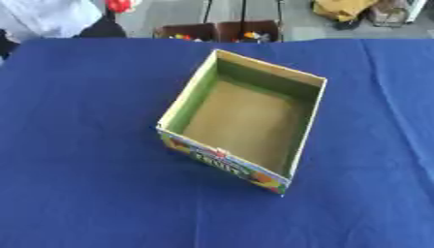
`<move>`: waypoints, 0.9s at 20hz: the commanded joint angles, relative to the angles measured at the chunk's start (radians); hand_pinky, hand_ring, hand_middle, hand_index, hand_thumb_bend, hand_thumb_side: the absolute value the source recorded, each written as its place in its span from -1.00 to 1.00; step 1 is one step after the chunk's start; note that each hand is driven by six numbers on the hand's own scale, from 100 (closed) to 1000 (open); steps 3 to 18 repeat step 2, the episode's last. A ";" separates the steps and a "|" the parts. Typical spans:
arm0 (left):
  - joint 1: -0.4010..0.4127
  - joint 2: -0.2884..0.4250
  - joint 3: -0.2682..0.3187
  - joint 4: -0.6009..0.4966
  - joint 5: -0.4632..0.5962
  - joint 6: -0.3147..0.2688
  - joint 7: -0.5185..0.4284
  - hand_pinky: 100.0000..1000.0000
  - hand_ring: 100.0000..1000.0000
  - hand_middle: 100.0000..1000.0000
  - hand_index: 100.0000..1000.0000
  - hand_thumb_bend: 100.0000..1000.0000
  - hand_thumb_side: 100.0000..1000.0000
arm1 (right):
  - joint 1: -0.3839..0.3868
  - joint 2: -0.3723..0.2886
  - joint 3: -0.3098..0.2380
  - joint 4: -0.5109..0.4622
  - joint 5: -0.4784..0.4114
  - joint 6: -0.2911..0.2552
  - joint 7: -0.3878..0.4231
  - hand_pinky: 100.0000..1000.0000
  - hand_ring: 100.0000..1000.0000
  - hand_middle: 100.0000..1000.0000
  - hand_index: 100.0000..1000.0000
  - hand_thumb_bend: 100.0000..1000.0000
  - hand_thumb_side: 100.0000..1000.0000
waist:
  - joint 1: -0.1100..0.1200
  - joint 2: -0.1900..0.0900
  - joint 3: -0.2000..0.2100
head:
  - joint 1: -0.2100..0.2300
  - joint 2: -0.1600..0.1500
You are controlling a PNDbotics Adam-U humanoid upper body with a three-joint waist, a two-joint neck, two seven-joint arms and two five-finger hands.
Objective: Pick up objects on the table and place them in the box.
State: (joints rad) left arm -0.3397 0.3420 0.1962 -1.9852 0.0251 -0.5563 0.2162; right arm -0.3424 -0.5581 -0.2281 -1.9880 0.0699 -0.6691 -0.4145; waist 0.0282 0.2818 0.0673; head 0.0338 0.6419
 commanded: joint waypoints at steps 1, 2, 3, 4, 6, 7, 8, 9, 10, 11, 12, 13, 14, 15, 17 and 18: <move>-0.001 0.016 0.016 -0.015 -0.004 -0.001 0.007 0.36 0.85 0.55 0.93 -1.00 0.93 | -0.007 -0.026 -0.011 -0.012 0.001 0.004 0.001 0.32 0.50 0.30 0.54 -1.00 0.60 | 0.003 -0.034 0.002 | -0.001 0.007; 0.000 0.014 0.017 -0.015 -0.004 -0.001 0.007 0.36 0.85 0.55 0.93 -1.00 0.93 | -0.008 -0.025 -0.010 -0.012 0.001 0.004 0.002 0.32 0.50 0.30 0.54 -1.00 0.60 | 0.002 -0.034 0.002 | -0.001 0.007; 0.000 0.014 0.017 -0.015 -0.004 -0.001 0.007 0.36 0.85 0.55 0.93 -1.00 0.93 | -0.008 -0.025 -0.010 -0.012 0.001 0.004 0.002 0.32 0.50 0.30 0.54 -1.00 0.60 | 0.002 -0.034 0.002 | -0.001 0.007; 0.000 0.014 0.017 -0.015 -0.004 -0.001 0.007 0.36 0.85 0.55 0.93 -1.00 0.93 | -0.008 -0.025 -0.010 -0.012 0.001 0.004 0.002 0.32 0.50 0.30 0.54 -1.00 0.60 | 0.002 -0.034 0.002 | -0.001 0.007; 0.000 0.014 0.017 -0.015 -0.004 -0.001 0.007 0.36 0.85 0.55 0.93 -1.00 0.93 | -0.008 -0.025 -0.010 -0.012 0.001 0.004 0.002 0.32 0.50 0.30 0.54 -1.00 0.60 | 0.002 -0.034 0.002 | -0.001 0.007; 0.000 0.014 0.017 -0.015 -0.004 -0.001 0.007 0.36 0.85 0.55 0.93 -1.00 0.93 | -0.008 -0.025 -0.010 -0.012 0.001 0.004 0.002 0.32 0.50 0.30 0.54 -1.00 0.60 | 0.002 -0.034 0.002 | -0.001 0.007; 0.000 0.014 0.017 -0.015 -0.004 -0.001 0.007 0.36 0.85 0.55 0.93 -1.00 0.93 | -0.008 -0.025 -0.010 -0.012 0.001 0.004 0.002 0.32 0.50 0.30 0.54 -1.00 0.60 | 0.002 -0.034 0.002 | -0.001 0.007; 0.000 0.014 0.017 -0.015 -0.004 -0.001 0.007 0.36 0.85 0.55 0.93 -1.00 0.93 | -0.008 -0.025 -0.010 -0.012 0.001 0.004 0.002 0.32 0.50 0.30 0.54 -1.00 0.60 | 0.002 -0.034 0.002 | -0.001 0.007; 0.000 0.014 0.017 -0.015 -0.004 -0.001 0.007 0.36 0.85 0.55 0.93 -1.00 0.93 | -0.008 -0.025 -0.010 -0.012 0.001 0.004 0.002 0.32 0.50 0.30 0.54 -1.00 0.60 | 0.002 -0.034 0.002 | -0.001 0.007; 0.000 0.014 0.017 -0.015 -0.004 -0.001 0.007 0.36 0.85 0.55 0.93 -1.00 0.93 | -0.008 -0.025 -0.010 -0.012 0.001 0.004 0.002 0.32 0.50 0.30 0.54 -1.00 0.60 | 0.002 -0.034 0.002 | -0.001 0.007; 0.000 0.014 0.017 -0.015 -0.004 -0.001 0.007 0.36 0.85 0.55 0.93 -1.00 0.93 | -0.008 -0.025 -0.010 -0.012 0.001 0.004 0.002 0.32 0.50 0.30 0.54 -1.00 0.60 | 0.002 -0.034 0.002 | -0.001 0.007; 0.000 0.014 0.017 -0.015 -0.004 -0.001 0.007 0.36 0.85 0.55 0.93 -1.00 0.93 | -0.008 -0.025 -0.010 -0.012 0.001 0.004 0.002 0.32 0.50 0.30 0.54 -1.00 0.60 | 0.002 -0.034 0.002 | -0.001 0.007; 0.000 0.014 0.017 -0.015 -0.004 -0.001 0.007 0.36 0.85 0.55 0.93 -1.00 0.93 | -0.008 -0.025 -0.010 -0.012 0.001 0.004 0.002 0.32 0.50 0.30 0.54 -1.00 0.60 | 0.002 -0.034 0.002 | -0.001 0.007; 0.000 0.014 0.017 -0.015 -0.004 -0.001 0.007 0.36 0.85 0.55 0.93 -1.00 0.93 | -0.008 -0.025 -0.010 -0.012 0.001 0.004 0.002 0.32 0.50 0.30 0.54 -1.00 0.60 | 0.002 -0.034 0.002 | -0.001 0.007; 0.000 0.014 0.017 -0.015 -0.004 -0.001 0.007 0.36 0.85 0.55 0.93 -1.00 0.93 | -0.008 -0.025 -0.010 -0.012 0.001 0.004 0.002 0.32 0.50 0.30 0.54 -1.00 0.60 | 0.002 -0.034 0.002 | -0.001 0.007; 0.000 0.014 0.017 -0.015 -0.004 -0.001 0.007 0.36 0.85 0.55 0.93 -1.00 0.93 | -0.008 -0.025 -0.010 -0.012 0.001 0.004 0.002 0.32 0.50 0.30 0.54 -1.00 0.60 | 0.002 -0.034 0.002 | -0.001 0.007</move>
